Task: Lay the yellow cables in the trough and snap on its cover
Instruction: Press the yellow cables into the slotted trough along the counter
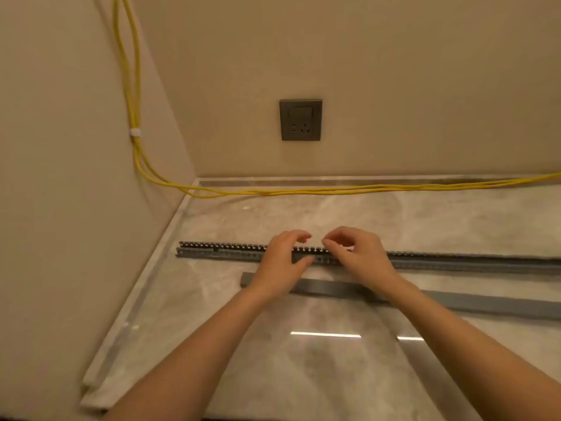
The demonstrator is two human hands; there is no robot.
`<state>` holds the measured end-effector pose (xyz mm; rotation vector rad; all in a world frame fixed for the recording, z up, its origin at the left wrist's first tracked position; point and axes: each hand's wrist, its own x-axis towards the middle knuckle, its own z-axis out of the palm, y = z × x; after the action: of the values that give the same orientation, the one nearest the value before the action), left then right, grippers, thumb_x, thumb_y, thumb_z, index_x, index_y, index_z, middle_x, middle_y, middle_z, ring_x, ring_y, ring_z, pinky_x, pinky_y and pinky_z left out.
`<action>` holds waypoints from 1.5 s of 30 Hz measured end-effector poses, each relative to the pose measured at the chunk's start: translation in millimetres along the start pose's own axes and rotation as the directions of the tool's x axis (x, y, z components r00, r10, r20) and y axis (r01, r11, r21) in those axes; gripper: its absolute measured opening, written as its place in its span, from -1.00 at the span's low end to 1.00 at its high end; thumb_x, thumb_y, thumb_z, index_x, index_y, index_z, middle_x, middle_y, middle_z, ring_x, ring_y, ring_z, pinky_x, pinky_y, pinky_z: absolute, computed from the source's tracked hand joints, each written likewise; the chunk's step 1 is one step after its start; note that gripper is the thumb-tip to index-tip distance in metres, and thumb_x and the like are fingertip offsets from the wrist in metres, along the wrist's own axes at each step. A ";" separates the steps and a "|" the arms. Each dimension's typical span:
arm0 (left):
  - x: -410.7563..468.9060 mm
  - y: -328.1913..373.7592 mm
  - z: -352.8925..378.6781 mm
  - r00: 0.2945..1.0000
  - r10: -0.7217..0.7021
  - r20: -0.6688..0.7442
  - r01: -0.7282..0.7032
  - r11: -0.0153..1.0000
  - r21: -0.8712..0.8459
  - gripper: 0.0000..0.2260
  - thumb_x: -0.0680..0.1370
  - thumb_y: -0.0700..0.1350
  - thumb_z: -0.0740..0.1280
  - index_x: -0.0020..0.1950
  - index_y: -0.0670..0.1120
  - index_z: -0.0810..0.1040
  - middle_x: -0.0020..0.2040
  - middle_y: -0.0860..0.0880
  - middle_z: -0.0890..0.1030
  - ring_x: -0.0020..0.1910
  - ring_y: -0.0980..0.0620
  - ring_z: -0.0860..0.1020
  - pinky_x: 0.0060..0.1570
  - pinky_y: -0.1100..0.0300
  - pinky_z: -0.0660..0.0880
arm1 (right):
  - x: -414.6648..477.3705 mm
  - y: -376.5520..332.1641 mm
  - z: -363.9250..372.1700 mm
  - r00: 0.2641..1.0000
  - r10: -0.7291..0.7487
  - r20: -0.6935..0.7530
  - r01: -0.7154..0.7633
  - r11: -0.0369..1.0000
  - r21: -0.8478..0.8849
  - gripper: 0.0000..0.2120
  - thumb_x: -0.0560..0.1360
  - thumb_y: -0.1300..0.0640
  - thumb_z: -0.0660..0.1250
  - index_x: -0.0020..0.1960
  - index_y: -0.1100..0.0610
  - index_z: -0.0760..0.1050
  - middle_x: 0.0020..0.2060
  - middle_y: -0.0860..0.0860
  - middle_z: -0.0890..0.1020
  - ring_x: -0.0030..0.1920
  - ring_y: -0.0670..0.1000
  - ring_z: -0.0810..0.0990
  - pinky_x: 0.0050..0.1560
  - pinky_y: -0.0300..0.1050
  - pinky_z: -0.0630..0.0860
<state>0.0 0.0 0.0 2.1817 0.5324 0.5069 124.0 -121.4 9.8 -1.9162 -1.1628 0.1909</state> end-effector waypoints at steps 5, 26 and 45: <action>22.3 -13.3 18.2 0.985 0.053 0.167 -0.118 0.905 0.409 -0.50 0.47 0.06 0.36 0.37 0.02 0.33 0.27 0.00 0.42 0.27 -0.01 0.30 0.28 0.12 0.24 | 9.4 19.7 -6.2 0.973 -0.179 0.147 0.224 0.884 -0.411 -0.68 0.41 -0.05 0.39 0.10 0.07 0.55 -0.04 -0.01 0.64 -0.01 0.00 0.53 -0.04 -0.09 0.48; 83.3 -21.6 41.4 0.999 0.044 0.029 -0.052 0.908 0.415 -0.75 0.48 0.06 0.35 0.12 0.01 0.53 0.03 0.02 0.52 0.05 0.01 0.39 0.02 0.18 0.23 | 68.3 79.0 -20.3 0.902 -0.324 0.286 0.416 0.831 -0.370 -0.74 0.39 0.07 0.43 0.00 0.20 0.58 -0.19 0.09 0.62 -0.18 0.08 0.55 -0.17 -0.01 0.53; 142.9 -55.3 -93.6 0.997 -0.020 0.072 -0.030 0.778 0.627 -0.60 0.52 -0.14 0.30 0.35 -0.10 0.37 0.30 -0.13 0.46 0.29 -0.12 0.40 0.31 -0.01 0.31 | 143.8 42.1 22.1 0.918 -0.253 0.307 0.385 0.757 -0.528 -0.55 0.53 -0.11 0.18 0.34 0.08 0.34 0.25 0.07 0.47 0.26 0.09 0.38 0.25 0.01 0.28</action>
<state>58.8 165.8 36.4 2.8297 0.7333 0.2599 219.5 -3.9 6.1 -2.2023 -1.8467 -0.1755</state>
